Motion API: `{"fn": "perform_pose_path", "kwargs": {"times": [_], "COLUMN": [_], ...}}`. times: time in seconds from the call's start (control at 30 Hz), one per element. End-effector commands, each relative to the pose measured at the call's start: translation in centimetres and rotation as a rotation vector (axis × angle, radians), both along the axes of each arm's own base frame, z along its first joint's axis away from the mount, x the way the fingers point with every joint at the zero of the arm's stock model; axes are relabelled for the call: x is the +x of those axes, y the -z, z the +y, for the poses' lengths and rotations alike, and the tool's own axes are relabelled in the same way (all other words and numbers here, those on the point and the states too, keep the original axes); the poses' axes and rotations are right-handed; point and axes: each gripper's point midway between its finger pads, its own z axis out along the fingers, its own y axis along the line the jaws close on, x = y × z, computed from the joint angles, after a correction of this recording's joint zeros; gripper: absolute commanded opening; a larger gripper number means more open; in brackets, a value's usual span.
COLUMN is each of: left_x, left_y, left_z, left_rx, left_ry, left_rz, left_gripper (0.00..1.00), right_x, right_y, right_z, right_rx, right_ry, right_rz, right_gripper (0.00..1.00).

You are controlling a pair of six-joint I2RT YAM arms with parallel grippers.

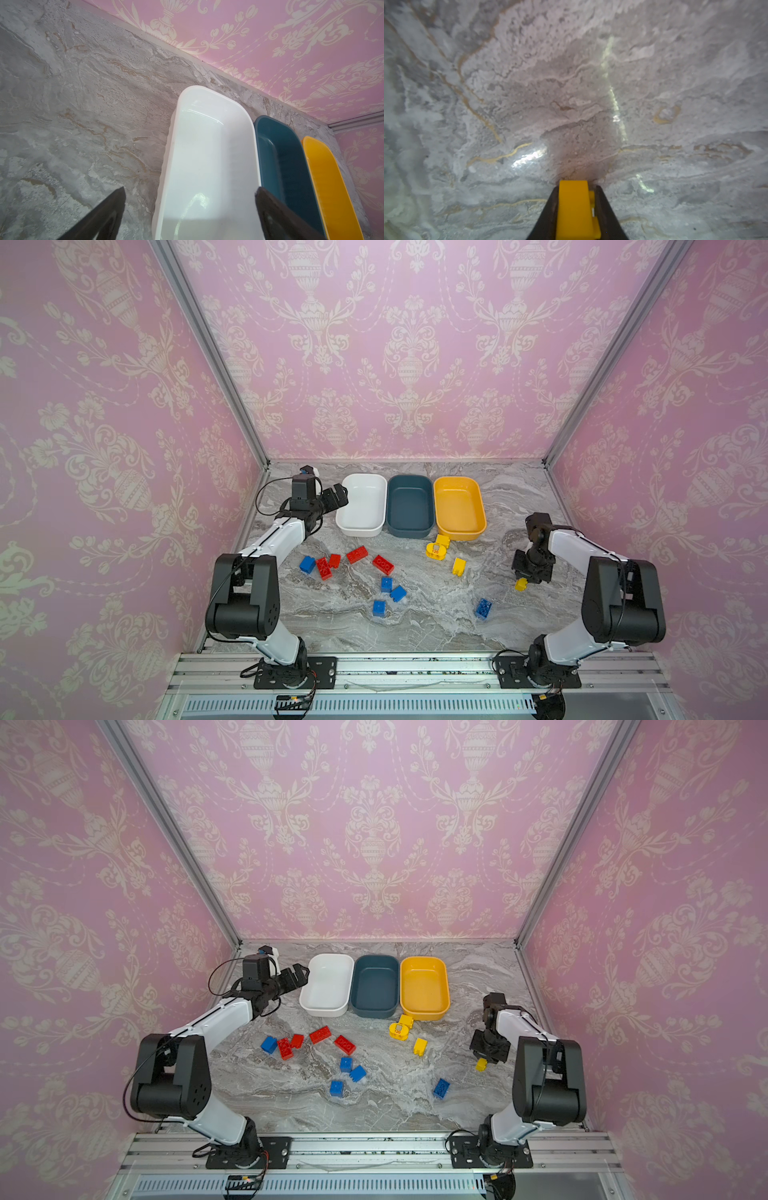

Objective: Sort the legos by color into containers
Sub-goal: 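Close the right gripper on the yellow brick and lift it, then drop the yellow brick into the yellow tub while the left gripper lowers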

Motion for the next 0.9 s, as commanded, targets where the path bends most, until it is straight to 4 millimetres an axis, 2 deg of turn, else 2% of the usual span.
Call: {"fn": "perform_pose_path", "kwargs": {"times": [0.0, 0.23, 0.4, 0.7, 0.8, 0.87], "left_x": [-0.5, -1.2, -1.8, -3.6, -4.4, -4.9], "left_y": [-0.7, -0.6, -0.5, -0.2, 0.1, 0.5], "left_z": [0.3, 0.3, 0.1, 0.0, -0.2, -0.2], "left_rx": [-0.008, -0.014, -0.025, -0.03, -0.038, -0.044], "left_ry": [-0.006, -0.005, 0.002, 0.015, 0.019, 0.02], "left_rz": [-0.016, -0.012, -0.006, 0.005, 0.012, 0.022], "left_gripper": [0.99, 0.99, 0.99, 0.99, 0.99, 0.99], "right_x": [-0.8, -0.7, 0.9, 7.5, 10.8, 12.9], "right_y": [0.3, -1.2, -4.1, -10.6, -12.9, -13.7], "right_z": [0.4, 1.1, 3.1, 8.5, 10.3, 11.4], "right_rx": [0.008, 0.02, 0.062, 0.129, 0.157, 0.172], "right_ry": [0.0, -0.012, -0.027, -0.141, -0.176, -0.195], "right_rz": [0.015, -0.023, -0.125, -0.345, -0.432, -0.472], "right_gripper": [0.2, 0.16, 0.15, 0.15, 0.15, 0.15]}}
